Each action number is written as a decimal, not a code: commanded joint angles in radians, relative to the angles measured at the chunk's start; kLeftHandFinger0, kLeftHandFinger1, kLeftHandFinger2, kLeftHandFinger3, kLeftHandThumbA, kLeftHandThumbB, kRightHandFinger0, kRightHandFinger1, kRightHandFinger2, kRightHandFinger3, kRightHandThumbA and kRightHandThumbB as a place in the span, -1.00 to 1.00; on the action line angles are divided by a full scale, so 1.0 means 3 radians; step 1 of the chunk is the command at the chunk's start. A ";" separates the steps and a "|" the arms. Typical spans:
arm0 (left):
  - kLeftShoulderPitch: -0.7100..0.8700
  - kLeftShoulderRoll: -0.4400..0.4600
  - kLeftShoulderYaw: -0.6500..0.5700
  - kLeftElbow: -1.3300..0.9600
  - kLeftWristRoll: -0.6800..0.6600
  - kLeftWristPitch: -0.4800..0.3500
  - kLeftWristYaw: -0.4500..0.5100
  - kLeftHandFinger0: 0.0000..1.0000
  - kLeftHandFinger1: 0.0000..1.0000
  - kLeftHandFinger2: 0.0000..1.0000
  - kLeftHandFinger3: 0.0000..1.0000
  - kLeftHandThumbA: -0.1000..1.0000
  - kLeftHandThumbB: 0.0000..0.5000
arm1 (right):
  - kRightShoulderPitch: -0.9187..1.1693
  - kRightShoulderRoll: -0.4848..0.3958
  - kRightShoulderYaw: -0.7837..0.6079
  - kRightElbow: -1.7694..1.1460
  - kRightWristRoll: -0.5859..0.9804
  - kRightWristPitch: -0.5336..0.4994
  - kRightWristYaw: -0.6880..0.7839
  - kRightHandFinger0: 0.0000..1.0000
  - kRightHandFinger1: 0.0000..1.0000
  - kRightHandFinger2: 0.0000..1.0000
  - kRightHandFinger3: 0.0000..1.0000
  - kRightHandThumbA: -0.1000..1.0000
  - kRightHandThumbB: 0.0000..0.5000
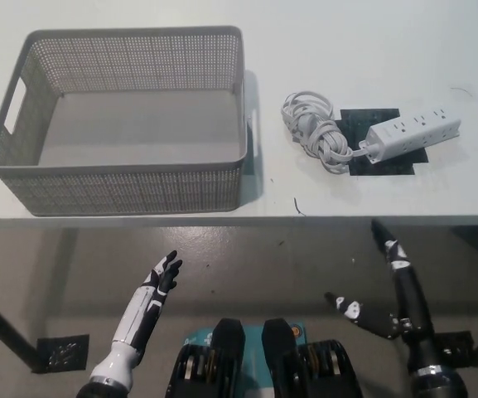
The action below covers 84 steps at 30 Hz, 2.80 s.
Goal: Use the right hand to pick up a power strip and put it into a container on the left side
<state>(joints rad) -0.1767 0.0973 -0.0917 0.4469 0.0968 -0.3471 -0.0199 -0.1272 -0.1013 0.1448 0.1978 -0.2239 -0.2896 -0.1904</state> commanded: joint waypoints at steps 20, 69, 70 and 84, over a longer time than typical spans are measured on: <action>-0.0150 0.0070 -0.0035 -0.0080 0.0049 -0.0410 0.0005 1.00 1.00 1.00 1.00 1.00 -0.20 | -0.1493 -0.1260 -0.0477 -0.1744 -0.0713 0.0954 0.0817 1.00 1.00 1.00 1.00 1.00 0.45; -0.0119 0.0060 -0.0029 -0.0100 0.0015 -0.0410 -0.0024 1.00 1.00 1.00 1.00 1.00 -0.29 | -0.2643 -0.0834 0.0883 0.1464 -0.1624 0.0762 0.0757 1.00 1.00 1.00 1.00 1.00 0.75; -0.0120 0.0062 -0.0028 -0.0107 0.0012 -0.0410 -0.0026 1.00 1.00 1.00 1.00 1.00 -0.30 | -0.2671 -0.0818 0.0899 0.1542 -0.1628 0.0744 0.0731 1.00 1.00 1.00 1.00 1.00 0.74; -0.0126 0.0055 -0.0033 -0.0099 0.0028 -0.0410 -0.0015 1.00 1.00 1.00 1.00 1.00 -0.41 | -0.3031 -0.0280 0.1038 0.3185 -0.1691 0.0204 -0.0749 1.00 1.00 1.00 1.00 0.56 0.31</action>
<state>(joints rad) -0.2031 0.1073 -0.1054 0.4454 0.1072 -0.4304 -0.0242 -0.9613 -0.2521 0.4382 0.9820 -0.6960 -0.1075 -0.0693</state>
